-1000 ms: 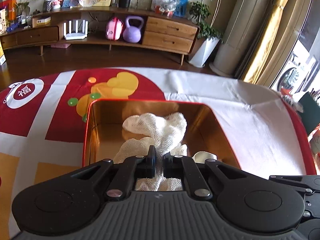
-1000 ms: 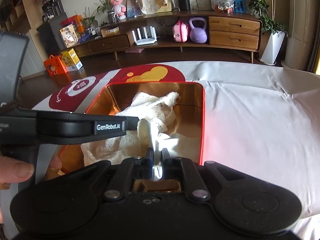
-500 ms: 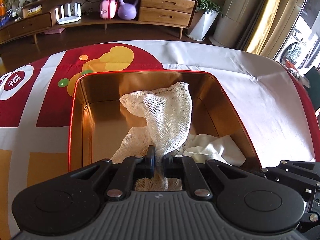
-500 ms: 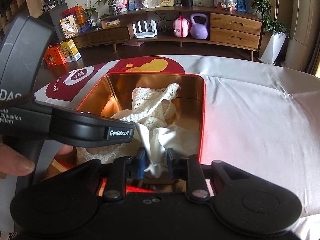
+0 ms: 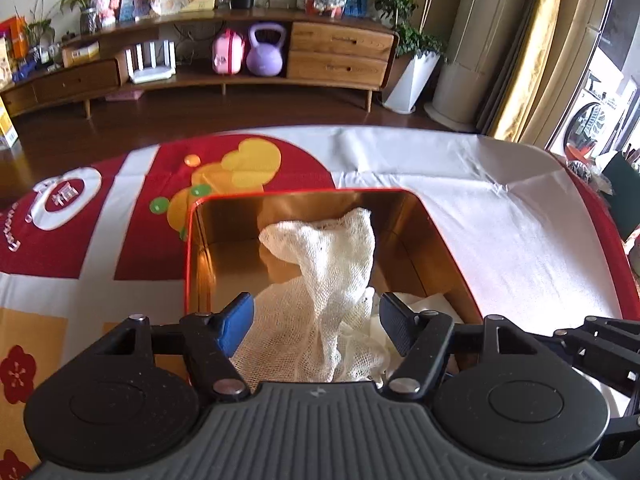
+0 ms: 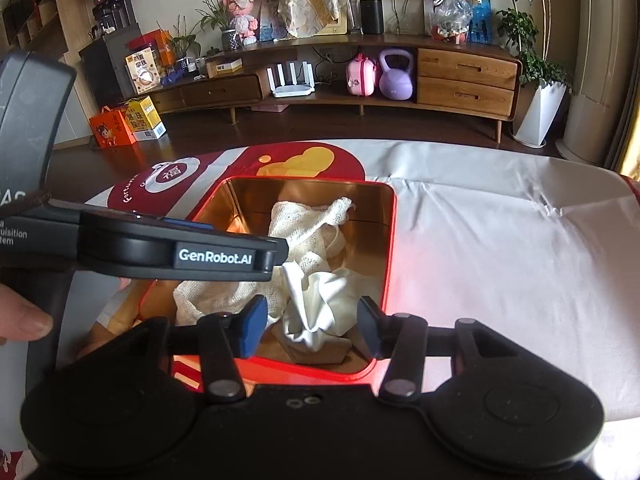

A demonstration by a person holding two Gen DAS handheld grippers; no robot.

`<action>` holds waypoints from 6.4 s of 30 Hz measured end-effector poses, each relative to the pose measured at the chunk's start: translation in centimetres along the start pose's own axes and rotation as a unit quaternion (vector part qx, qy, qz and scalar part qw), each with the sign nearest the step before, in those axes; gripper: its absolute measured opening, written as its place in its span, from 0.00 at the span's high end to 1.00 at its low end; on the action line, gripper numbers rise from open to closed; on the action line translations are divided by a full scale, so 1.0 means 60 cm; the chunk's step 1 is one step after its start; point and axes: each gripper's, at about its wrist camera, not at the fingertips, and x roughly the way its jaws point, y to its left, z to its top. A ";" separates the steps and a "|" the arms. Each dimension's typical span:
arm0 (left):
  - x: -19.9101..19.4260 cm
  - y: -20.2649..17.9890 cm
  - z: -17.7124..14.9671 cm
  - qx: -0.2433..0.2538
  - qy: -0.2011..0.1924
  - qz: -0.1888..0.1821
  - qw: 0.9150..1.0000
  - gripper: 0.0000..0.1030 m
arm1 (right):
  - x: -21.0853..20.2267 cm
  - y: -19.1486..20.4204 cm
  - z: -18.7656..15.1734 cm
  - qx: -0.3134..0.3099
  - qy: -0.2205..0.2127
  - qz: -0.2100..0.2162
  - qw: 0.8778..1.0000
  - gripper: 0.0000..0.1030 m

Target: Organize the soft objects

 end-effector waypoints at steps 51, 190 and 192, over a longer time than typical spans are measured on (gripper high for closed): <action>-0.368 -0.023 -0.239 0.020 -0.071 -0.050 0.996 0.17 | -0.305 0.068 -0.189 0.015 -0.092 0.009 0.996 0.08; -0.120 0.014 -0.018 0.030 -0.030 -0.018 0.999 0.74 | -0.050 0.008 0.077 0.001 -0.077 0.017 0.997 0.90; -0.102 0.015 -0.014 0.030 -0.025 -0.016 0.999 0.75 | -0.033 0.004 0.078 0.011 -0.073 0.023 0.997 0.89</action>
